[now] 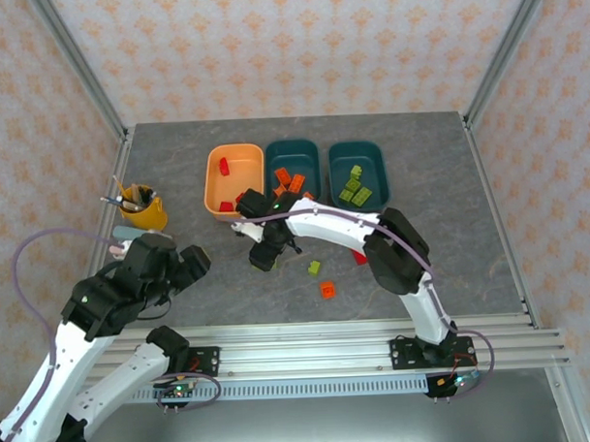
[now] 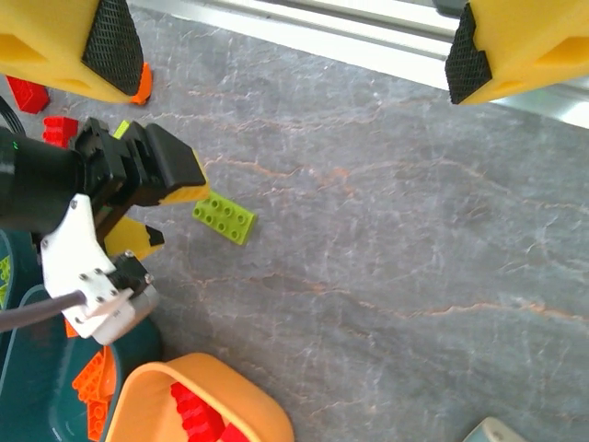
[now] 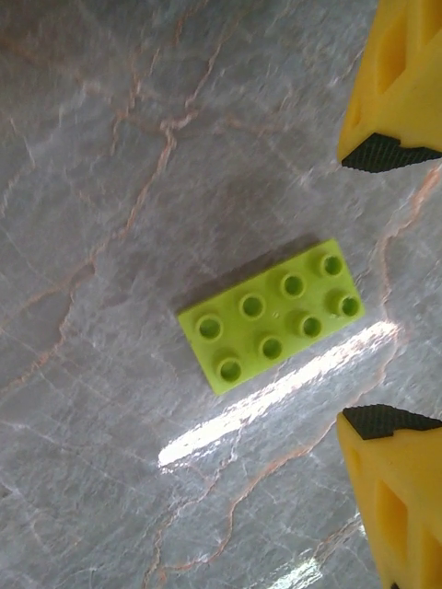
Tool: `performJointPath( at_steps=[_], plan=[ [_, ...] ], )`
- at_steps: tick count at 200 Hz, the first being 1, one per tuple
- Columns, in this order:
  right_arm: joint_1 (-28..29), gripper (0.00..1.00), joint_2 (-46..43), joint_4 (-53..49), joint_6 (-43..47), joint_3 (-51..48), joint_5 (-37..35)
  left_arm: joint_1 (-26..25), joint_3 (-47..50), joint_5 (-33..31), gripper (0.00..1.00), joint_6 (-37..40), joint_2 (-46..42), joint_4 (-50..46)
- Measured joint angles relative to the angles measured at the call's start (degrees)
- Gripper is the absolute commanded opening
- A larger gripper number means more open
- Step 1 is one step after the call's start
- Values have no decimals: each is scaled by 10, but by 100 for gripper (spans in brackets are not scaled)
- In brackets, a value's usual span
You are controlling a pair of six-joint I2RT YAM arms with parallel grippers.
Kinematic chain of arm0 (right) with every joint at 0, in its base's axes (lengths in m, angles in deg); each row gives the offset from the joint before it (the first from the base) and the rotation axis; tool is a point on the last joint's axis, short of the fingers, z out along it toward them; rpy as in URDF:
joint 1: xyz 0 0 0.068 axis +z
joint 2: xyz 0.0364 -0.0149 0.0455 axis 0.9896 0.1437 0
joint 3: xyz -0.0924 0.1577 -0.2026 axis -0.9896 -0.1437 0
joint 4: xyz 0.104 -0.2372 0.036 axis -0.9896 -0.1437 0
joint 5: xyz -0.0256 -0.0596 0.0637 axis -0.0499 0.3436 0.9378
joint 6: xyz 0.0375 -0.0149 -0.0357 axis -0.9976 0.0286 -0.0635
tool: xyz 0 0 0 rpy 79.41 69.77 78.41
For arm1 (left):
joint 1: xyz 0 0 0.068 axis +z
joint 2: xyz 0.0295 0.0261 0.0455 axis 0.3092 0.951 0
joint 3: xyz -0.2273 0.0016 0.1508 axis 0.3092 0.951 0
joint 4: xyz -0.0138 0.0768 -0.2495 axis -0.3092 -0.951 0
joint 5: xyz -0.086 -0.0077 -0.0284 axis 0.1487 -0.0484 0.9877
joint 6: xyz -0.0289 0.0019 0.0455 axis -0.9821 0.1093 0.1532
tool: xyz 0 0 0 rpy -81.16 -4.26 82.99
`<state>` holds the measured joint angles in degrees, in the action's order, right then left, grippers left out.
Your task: Sort the legos into containers by color
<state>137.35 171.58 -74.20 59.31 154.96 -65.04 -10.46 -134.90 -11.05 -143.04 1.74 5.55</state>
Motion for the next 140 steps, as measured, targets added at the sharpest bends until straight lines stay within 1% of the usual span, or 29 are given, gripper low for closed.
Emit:
performJointPath(
  at_steps=[34, 51, 71, 92, 126, 140],
  plan=[
    [24, 70, 49, -31, -6, 48, -26, 0, 0, 6, 88, -1, -6, -19],
    [26, 69, 67, -41, -13, 63, -40, 0, 0, 8, 89, -1, -6, -18],
    [25, 66, 83, -53, -21, 76, -50, 0, 0, 17, 89, 1, -6, -18],
    [24, 60, 96, -66, -32, 89, -58, 0, 0, 26, 89, 2, -9, -15],
    [23, 45, 101, -83, -64, 92, -77, 0, 0, 38, 89, 1, -17, -11],
    [19, 43, 101, -88, -85, 92, -83, 0, 0, 39, 89, 1, -17, -8]
  ],
)
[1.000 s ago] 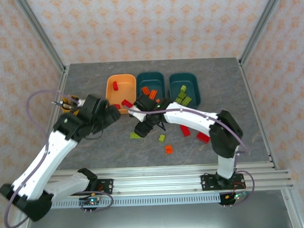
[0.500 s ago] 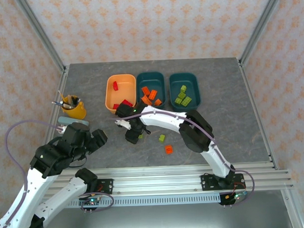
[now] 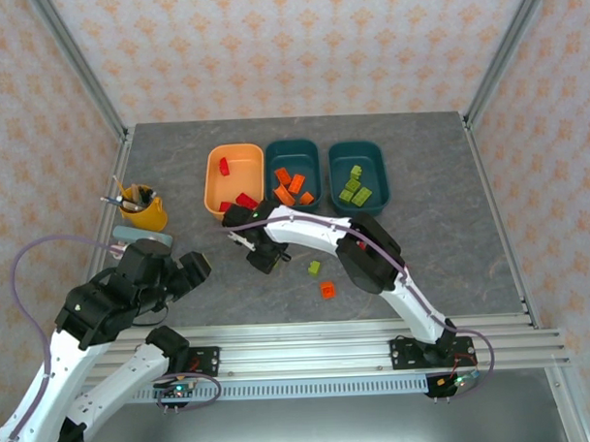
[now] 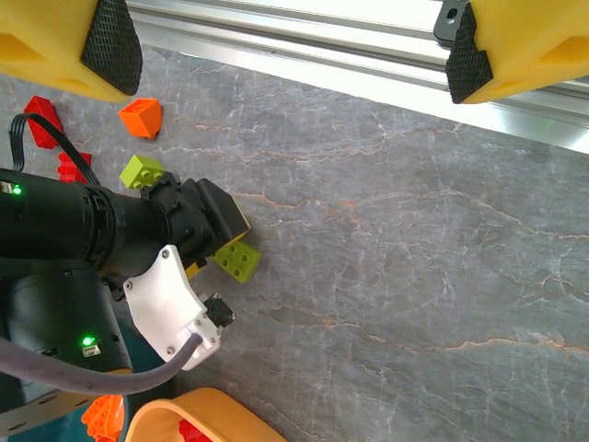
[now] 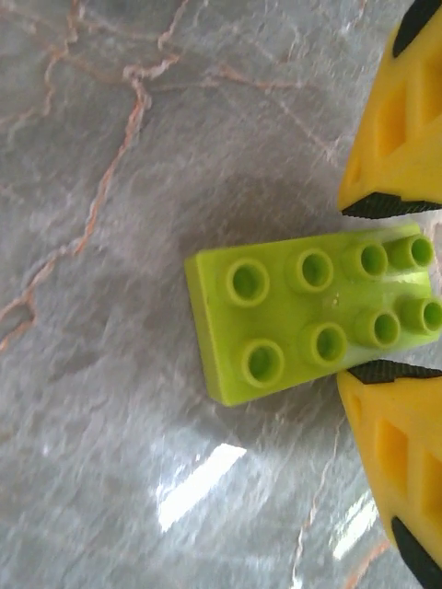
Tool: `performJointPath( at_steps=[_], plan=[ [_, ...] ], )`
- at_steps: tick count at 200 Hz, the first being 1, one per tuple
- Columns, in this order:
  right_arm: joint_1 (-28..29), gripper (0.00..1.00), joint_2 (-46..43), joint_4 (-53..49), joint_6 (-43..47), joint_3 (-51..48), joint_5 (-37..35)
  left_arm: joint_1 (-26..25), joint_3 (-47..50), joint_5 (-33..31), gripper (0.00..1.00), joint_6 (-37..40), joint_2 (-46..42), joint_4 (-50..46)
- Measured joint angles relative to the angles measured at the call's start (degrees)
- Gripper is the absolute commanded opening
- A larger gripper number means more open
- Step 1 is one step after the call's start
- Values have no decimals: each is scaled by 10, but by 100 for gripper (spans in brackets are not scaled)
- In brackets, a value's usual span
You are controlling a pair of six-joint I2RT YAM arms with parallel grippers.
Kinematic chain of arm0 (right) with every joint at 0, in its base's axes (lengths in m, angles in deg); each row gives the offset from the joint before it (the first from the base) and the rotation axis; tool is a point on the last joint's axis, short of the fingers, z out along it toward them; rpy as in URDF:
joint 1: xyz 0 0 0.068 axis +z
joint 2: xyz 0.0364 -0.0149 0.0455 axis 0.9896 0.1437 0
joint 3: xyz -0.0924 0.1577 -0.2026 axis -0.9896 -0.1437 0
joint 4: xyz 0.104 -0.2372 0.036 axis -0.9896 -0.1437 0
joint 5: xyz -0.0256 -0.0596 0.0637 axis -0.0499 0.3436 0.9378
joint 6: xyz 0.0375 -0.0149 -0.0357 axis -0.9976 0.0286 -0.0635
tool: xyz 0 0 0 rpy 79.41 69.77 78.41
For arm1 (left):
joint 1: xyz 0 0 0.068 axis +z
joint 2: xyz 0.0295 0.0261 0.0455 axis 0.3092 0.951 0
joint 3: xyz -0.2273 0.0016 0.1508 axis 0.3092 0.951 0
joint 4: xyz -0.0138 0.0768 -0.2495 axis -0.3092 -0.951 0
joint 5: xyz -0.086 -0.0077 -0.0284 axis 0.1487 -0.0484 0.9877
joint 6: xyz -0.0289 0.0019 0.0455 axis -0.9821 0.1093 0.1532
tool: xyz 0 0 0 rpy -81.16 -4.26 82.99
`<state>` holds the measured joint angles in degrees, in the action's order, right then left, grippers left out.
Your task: Sort the legos into containers by color
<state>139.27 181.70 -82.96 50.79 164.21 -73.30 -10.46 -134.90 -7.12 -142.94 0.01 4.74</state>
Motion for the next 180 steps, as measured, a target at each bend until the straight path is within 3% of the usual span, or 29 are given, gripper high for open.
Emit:
performJointPath(
  at_steps=[102, 143, 180],
  plan=[
    [-37, 51, 12, -45, -108, 16, -17, 0, 7, 12, 89, 0, 1, 31],
    [-44, 43, 22, -55, -115, 28, 7, 0, 7, 23, 89, 0, 6, 43],
    [-56, 42, 23, -57, -113, 30, 39, 0, 8, 28, 89, 0, 8, 45]
  ],
)
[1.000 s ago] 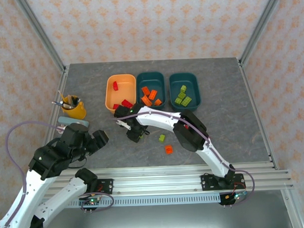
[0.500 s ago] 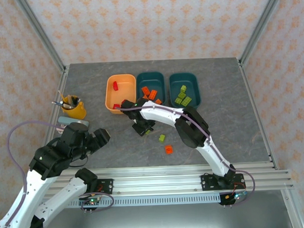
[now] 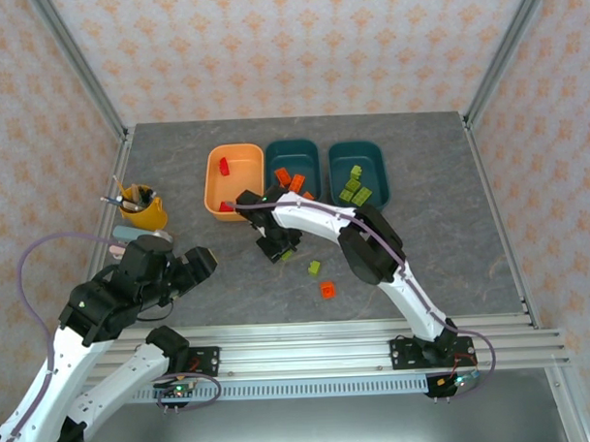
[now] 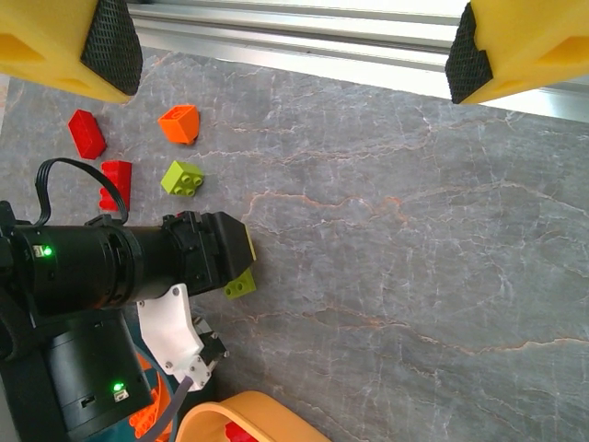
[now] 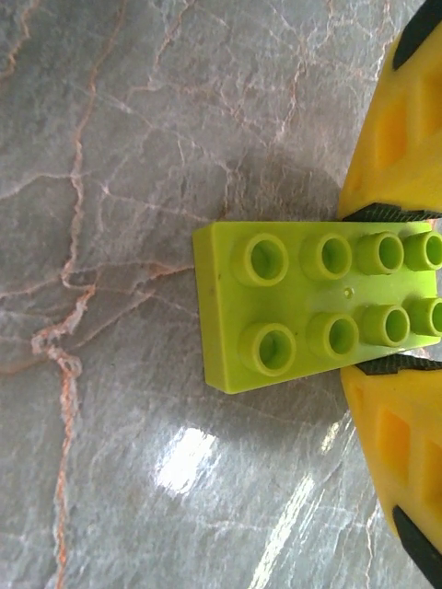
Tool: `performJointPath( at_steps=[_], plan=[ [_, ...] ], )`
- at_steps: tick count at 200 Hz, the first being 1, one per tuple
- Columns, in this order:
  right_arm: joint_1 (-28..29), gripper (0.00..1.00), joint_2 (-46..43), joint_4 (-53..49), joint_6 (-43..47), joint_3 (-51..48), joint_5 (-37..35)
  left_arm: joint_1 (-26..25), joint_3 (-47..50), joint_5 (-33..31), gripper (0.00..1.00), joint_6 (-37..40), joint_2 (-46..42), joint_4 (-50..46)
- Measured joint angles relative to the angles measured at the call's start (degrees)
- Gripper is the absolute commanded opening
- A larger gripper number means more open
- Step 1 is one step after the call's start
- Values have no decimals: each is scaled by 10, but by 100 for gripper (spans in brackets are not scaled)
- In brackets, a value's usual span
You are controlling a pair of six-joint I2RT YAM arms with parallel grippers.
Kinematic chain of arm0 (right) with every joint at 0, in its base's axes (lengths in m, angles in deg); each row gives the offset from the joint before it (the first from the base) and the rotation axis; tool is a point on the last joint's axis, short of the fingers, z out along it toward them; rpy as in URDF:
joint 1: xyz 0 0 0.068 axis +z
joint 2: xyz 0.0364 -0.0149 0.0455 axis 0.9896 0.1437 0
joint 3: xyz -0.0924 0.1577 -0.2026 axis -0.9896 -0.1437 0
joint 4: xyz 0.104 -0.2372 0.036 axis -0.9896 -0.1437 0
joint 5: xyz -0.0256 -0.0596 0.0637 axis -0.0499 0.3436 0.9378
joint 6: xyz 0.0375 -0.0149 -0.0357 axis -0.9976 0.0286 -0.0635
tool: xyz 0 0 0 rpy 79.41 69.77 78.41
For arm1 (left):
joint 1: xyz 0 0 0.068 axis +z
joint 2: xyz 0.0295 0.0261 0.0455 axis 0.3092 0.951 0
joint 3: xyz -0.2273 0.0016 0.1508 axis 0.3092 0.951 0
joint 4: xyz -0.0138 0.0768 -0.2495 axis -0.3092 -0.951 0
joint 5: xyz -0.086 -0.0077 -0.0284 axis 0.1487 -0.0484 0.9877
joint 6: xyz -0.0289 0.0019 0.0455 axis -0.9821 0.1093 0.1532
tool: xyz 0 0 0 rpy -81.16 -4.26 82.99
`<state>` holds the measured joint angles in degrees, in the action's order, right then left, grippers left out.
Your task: Sort the legos into containers by color
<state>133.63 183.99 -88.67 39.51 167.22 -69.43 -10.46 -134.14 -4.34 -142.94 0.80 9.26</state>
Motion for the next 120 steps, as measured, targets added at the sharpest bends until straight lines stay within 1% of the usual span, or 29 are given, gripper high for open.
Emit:
performJointPath(
  at_steps=[17, 76, 120],
  plan=[
    [-3, 42, 4, -5, 2, 6, 7, 0, 0, 3, 89, 0, 2, 2],
    [-6, 35, 10, -17, 6, 18, 14, 0, 4, 12, 89, 0, 15, 15],
    [-6, 33, -5, 1, 6, 1, 7, 0, 8, 14, 89, 5, 22, 23]
  ],
)
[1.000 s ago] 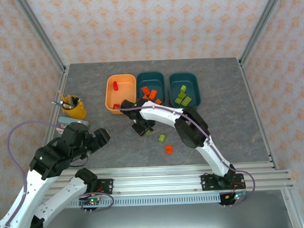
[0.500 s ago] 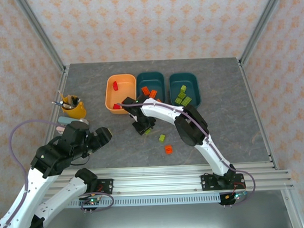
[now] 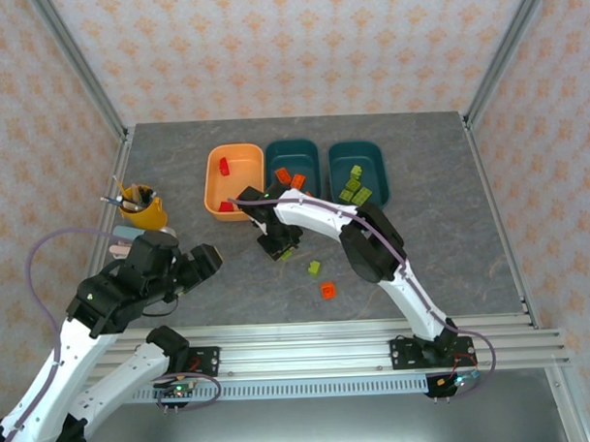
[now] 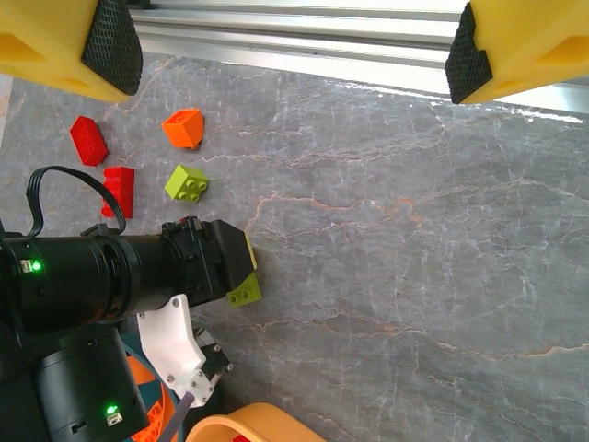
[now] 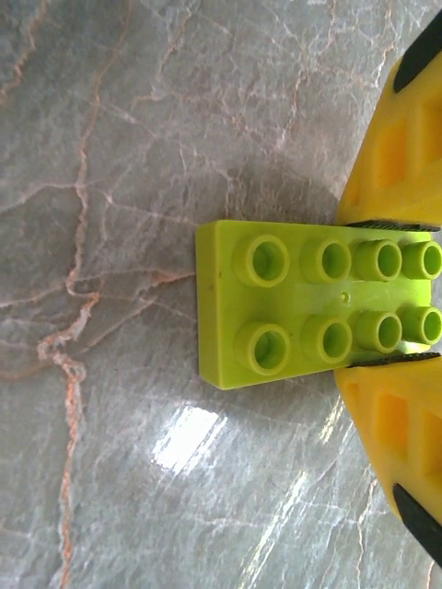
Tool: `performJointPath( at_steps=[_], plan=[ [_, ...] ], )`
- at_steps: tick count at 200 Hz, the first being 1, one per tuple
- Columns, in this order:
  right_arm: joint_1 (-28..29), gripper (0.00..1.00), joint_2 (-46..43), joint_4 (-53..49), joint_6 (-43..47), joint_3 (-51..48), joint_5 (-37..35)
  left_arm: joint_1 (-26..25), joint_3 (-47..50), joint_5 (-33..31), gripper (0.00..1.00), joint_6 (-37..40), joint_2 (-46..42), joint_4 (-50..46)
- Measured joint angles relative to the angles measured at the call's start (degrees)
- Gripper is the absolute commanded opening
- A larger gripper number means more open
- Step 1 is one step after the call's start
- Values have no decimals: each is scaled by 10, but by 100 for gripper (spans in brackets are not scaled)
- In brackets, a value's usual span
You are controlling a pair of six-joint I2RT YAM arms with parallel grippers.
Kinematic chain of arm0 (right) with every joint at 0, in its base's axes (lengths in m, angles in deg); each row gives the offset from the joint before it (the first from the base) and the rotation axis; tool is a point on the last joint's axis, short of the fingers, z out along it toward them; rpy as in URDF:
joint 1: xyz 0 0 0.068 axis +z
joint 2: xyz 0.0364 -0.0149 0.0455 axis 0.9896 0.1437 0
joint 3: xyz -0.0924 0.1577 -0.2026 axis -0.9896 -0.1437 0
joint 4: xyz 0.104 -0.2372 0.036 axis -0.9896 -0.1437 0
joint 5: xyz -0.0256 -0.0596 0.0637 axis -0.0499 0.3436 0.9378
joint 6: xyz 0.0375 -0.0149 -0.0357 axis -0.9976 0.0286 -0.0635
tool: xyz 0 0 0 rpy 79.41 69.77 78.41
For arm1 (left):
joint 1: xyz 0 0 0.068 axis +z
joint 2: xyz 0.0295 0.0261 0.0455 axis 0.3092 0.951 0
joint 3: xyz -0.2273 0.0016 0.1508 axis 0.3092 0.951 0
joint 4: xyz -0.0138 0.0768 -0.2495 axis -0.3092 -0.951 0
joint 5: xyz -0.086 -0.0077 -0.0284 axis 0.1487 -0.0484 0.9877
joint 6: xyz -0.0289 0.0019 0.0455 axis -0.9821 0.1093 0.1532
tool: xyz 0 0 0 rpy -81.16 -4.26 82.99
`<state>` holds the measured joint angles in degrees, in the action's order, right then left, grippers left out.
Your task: Sort the legos into containers by color
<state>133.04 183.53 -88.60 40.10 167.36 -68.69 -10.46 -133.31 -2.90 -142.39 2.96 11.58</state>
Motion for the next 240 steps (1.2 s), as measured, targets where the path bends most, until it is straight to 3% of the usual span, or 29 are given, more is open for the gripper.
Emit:
performJointPath(
  at_steps=[88, 109, 143, 186, 240],
  plan=[
    [-22, 32, -156, 34, -19, -67, -18, 0, 1, 20, 89, 27, 58, 45],
    [-58, 32, -207, 36, -32, -79, -17, -5, -14, 30, 89, 40, 98, 64],
    [-167, 31, -249, 49, -56, -90, 0, -31, -71, 42, 89, 63, 193, 111],
    [-280, 31, -197, 72, -82, -61, 29, -53, -172, 54, 89, 90, 344, 167],
    [-328, 31, -16, 82, -92, 91, 49, -54, -321, 58, 89, 108, 538, 203]
  ],
)
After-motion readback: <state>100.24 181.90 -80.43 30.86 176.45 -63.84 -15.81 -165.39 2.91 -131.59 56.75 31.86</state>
